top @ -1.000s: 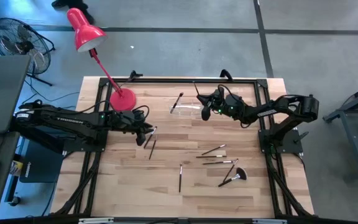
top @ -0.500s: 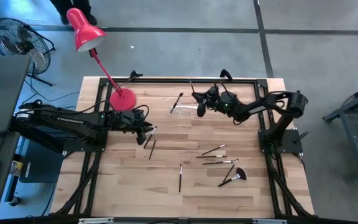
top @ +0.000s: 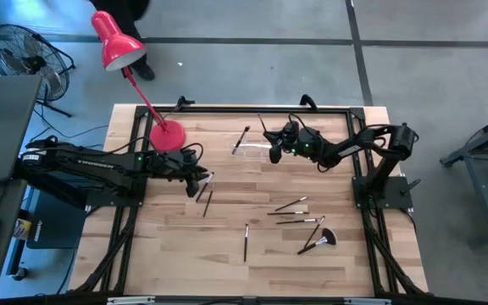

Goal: Put items in baskets/containers
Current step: Put the eyeshadow brush into the transparent organizer

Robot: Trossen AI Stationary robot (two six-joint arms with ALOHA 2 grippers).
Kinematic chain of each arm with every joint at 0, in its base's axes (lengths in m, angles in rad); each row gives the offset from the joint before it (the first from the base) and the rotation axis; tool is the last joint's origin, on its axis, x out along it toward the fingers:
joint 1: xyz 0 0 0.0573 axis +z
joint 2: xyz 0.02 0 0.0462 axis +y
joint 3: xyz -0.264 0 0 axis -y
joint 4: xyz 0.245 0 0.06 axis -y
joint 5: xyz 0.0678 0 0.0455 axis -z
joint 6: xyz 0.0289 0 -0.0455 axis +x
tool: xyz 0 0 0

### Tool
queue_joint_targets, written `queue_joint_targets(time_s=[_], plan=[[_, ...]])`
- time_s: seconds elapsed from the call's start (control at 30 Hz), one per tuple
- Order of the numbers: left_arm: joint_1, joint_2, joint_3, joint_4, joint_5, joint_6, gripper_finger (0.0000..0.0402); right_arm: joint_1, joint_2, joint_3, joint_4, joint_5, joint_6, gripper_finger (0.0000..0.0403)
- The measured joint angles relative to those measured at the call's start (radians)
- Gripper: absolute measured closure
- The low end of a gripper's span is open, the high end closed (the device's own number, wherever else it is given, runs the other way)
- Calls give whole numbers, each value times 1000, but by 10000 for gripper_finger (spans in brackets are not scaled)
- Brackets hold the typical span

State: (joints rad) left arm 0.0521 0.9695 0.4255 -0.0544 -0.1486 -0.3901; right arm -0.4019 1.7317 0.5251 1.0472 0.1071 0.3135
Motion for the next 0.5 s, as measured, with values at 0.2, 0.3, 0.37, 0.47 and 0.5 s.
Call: queue_joint_targets(time_s=[0.2,0.3,0.37,0.47,0.5], plan=[[0,0,0,0,-1,0,302,0,0,0,-22,6,0,387],[0,0,0,0,-1,0,302,0,0,0,-33,13,0,387],[0,0,0,0,-1,0,302,0,0,0,-38,25,0,384],[0,0,0,0,-1,0,302,0,0,0,-38,44,0,376],[0,0,0,0,-1,0,302,0,0,0,-39,43,0,373]])
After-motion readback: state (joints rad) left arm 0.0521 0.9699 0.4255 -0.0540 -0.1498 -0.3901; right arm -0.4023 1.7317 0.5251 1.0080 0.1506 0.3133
